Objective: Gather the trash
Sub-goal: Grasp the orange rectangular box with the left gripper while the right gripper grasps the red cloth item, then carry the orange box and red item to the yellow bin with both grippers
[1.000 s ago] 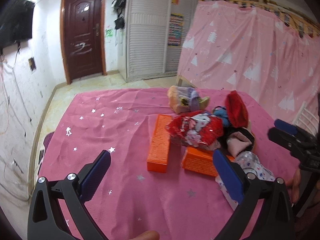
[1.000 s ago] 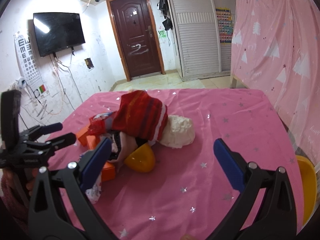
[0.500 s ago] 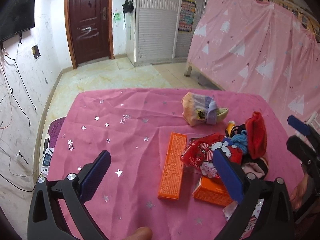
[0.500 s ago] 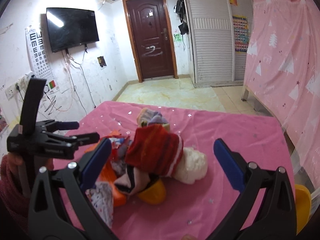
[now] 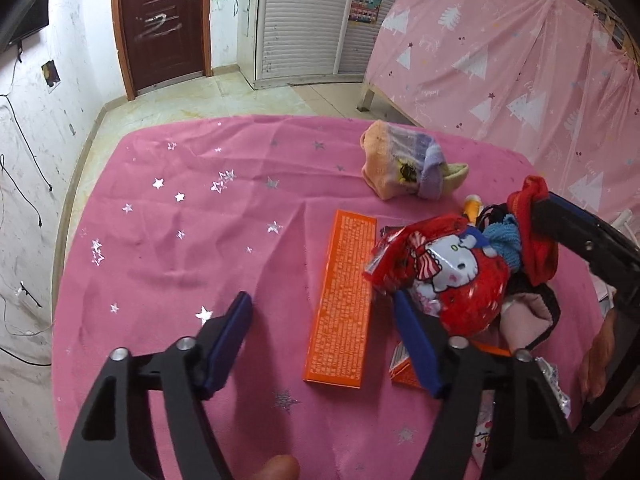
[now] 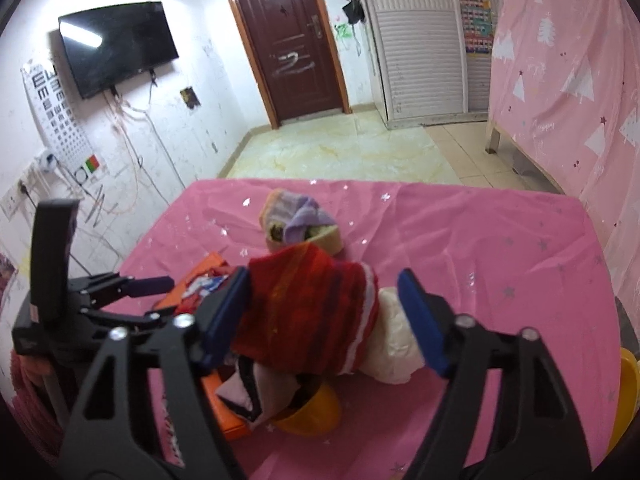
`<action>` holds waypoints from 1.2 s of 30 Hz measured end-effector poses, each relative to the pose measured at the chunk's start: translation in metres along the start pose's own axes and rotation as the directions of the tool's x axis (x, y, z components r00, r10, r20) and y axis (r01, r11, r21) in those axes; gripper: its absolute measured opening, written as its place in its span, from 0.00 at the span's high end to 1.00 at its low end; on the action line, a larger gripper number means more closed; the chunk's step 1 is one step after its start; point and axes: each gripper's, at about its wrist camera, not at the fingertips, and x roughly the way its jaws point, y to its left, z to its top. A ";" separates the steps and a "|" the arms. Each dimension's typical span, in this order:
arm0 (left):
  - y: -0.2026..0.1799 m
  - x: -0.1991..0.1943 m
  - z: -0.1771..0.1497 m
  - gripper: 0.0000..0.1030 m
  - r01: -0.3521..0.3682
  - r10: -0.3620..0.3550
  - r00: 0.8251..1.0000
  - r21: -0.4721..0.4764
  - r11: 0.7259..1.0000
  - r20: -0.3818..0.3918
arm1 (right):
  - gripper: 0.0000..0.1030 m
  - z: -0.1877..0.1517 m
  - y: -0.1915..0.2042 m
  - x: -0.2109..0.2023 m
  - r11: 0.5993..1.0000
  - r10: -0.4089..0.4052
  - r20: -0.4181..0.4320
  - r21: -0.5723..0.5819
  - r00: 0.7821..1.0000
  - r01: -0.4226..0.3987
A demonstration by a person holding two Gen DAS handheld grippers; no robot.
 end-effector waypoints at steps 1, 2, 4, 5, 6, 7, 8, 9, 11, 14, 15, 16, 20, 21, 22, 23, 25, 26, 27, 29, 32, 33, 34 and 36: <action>-0.001 0.000 -0.001 0.40 -0.007 0.007 1.000 0.005 1.000 0.006 | 0.41 0.000 0.001 0.001 1.000 -0.006 -0.001 -0.006 1.000 0.006; -0.003 -0.001 -0.002 0.44 -0.013 0.013 1.000 0.010 1.000 0.010 | 0.45 -0.001 0.004 0.002 1.000 -0.013 -0.001 -0.016 1.000 0.013; -0.005 -0.002 -0.004 0.52 -0.025 0.025 0.999 0.013 1.000 0.022 | 0.52 -0.002 0.006 0.004 0.999 -0.030 0.000 -0.032 1.000 0.030; -0.004 -0.003 -0.004 0.60 -0.031 0.031 0.999 0.011 0.999 0.028 | 0.60 -0.002 0.007 0.004 0.998 -0.041 0.007 -0.041 0.999 0.041; -0.004 -0.005 -0.006 0.69 -0.038 0.038 0.999 0.008 0.999 0.035 | 0.66 -0.002 0.008 0.004 0.997 -0.053 0.012 -0.049 0.999 0.054; -0.002 -0.006 -0.008 0.72 -0.039 0.039 0.998 0.000 0.999 0.042 | 0.73 -0.002 0.009 0.003 0.996 -0.071 0.019 -0.058 0.997 0.072; -0.001 -0.006 -0.008 0.79 -0.038 0.038 0.998 -0.005 0.999 0.044 | 0.80 -0.003 0.010 0.002 0.995 -0.080 0.023 -0.062 0.997 0.081; 0.001 -0.007 -0.009 0.83 -0.040 0.040 0.998 -0.014 0.999 0.048 | 0.84 -0.002 0.010 0.001 0.994 -0.085 0.027 -0.064 0.996 0.087; 0.005 -0.011 -0.011 0.83 -0.057 0.058 0.996 -0.023 0.998 0.062 | 0.86 -0.002 0.008 -0.001 0.994 -0.090 0.040 -0.061 0.995 0.093; 0.007 -0.025 -0.014 0.84 -0.106 0.108 0.988 -0.025 0.994 0.109 | 0.86 0.000 0.006 -0.010 0.995 -0.082 0.078 -0.048 0.994 0.085; 0.007 -0.032 -0.015 0.84 -0.123 0.125 0.983 -0.026 0.992 0.131 | 0.86 0.001 0.006 -0.012 0.995 -0.080 0.087 -0.046 0.993 0.085; 0.006 -0.038 -0.014 0.84 -0.132 0.134 0.981 -0.027 0.991 0.143 | 0.86 0.002 0.005 -0.016 0.996 -0.079 0.100 -0.042 0.992 0.084; 0.001 -0.062 -0.010 0.83 -0.142 0.144 0.972 -0.026 0.990 0.188 | 0.86 0.006 0.000 -0.029 0.997 -0.077 0.138 -0.020 0.987 0.081; -0.004 -0.070 -0.009 0.83 -0.137 0.138 0.970 -0.020 0.990 0.202 | 0.86 0.006 -0.002 -0.032 0.997 -0.076 0.144 -0.016 0.987 0.079; -0.011 -0.077 -0.007 0.83 -0.131 0.131 0.968 -0.013 0.991 0.216 | 0.86 0.006 -0.006 -0.038 0.997 -0.079 0.159 -0.006 0.984 0.081; -0.015 -0.081 -0.006 0.83 -0.125 0.124 0.967 -0.007 0.992 0.223 | 0.86 0.006 -0.009 -0.043 0.997 -0.082 0.169 0.001 0.982 0.083; -0.030 -0.093 -0.002 0.83 -0.096 0.088 0.965 0.022 0.995 0.246 | 0.86 0.005 -0.017 -0.053 0.996 -0.089 0.188 0.021 0.978 0.086; -0.038 -0.097 0.000 0.83 -0.082 0.069 0.964 0.037 0.996 0.256 | 0.86 0.004 -0.022 -0.060 0.995 -0.098 0.200 0.032 0.975 0.093; -0.050 -0.102 0.002 0.83 -0.063 0.045 0.963 0.058 0.996 0.266 | 0.86 0.002 -0.028 -0.067 0.994 -0.106 0.213 0.043 0.971 0.099; -0.078 -0.109 0.008 0.83 -0.022 -0.008 0.961 0.105 0.994 0.278 | 0.86 -0.001 -0.040 -0.082 0.992 -0.122 0.231 0.066 0.965 0.109; -0.113 -0.112 0.012 0.83 0.011 -0.057 0.958 0.162 0.987 0.281 | 0.86 -0.008 -0.060 -0.107 0.985 -0.162 0.258 0.102 0.953 0.139; -0.128 -0.112 0.014 0.83 0.020 -0.072 0.957 0.184 0.983 0.281 | 0.86 -0.010 -0.066 -0.113 0.983 -0.170 0.261 0.112 0.950 0.145; -0.139 -0.111 0.015 0.83 0.027 -0.084 0.956 0.200 0.979 0.280 | 0.86 -0.014 -0.076 -0.123 0.978 -0.192 0.269 0.128 0.944 0.162; -0.162 -0.110 0.015 0.83 0.047 -0.110 0.955 0.229 0.972 0.275 | 0.86 -0.019 -0.089 -0.136 0.972 -0.217 0.279 0.149 0.935 0.181</action>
